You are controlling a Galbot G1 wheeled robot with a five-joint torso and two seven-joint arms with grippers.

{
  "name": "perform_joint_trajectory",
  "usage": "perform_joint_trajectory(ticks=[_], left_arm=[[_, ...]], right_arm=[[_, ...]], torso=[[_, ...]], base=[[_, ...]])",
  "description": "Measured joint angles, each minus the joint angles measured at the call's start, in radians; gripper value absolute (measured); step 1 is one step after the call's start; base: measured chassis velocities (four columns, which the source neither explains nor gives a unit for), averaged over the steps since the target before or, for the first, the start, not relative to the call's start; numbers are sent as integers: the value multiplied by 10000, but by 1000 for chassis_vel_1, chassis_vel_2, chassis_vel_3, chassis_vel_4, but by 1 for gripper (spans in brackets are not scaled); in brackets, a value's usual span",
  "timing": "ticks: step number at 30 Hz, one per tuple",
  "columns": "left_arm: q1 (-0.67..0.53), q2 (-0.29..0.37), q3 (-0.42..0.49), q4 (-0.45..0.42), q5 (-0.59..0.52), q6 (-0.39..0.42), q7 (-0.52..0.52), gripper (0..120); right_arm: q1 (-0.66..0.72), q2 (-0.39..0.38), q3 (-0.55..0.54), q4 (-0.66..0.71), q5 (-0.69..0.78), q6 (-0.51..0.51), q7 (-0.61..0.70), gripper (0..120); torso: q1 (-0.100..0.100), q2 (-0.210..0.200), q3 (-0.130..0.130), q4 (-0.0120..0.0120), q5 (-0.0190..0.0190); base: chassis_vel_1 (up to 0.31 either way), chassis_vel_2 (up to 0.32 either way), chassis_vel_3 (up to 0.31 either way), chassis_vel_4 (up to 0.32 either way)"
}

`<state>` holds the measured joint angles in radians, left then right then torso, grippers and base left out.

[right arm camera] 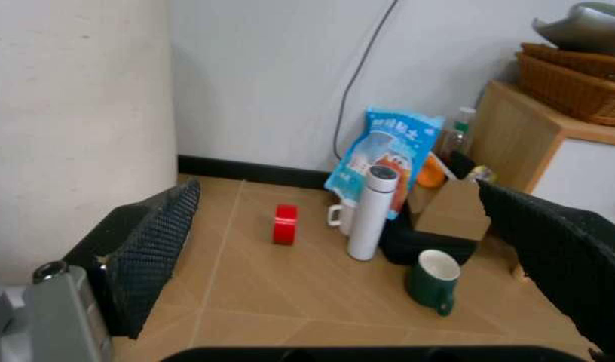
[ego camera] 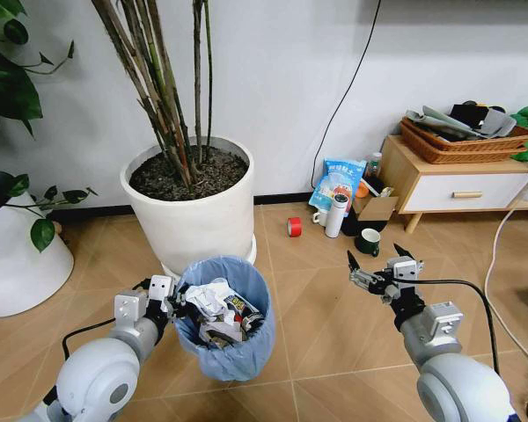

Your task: Pick up the trash bin and place the garbage on the floor into it.

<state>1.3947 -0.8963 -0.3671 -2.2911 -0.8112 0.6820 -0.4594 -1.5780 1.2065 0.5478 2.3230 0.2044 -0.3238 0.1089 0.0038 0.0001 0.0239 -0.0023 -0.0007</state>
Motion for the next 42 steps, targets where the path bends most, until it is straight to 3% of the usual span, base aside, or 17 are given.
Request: perform_joint_trajectory(ticks=[32,42], left_arm=[[168,113,-88,-252,-46,-16,-23,0],[214,124,-113,-324,-68,-22,-30,0]], right_arm=[[-375,58,-108,220,-232,104,1,100],[-471,158,-206,272,-341,52,30,100]], torso=[[1,-1,0,1,-1],[2,-1,1,0,1]], base=[[140,143,-143,-143],[96,38,-99,-35]])
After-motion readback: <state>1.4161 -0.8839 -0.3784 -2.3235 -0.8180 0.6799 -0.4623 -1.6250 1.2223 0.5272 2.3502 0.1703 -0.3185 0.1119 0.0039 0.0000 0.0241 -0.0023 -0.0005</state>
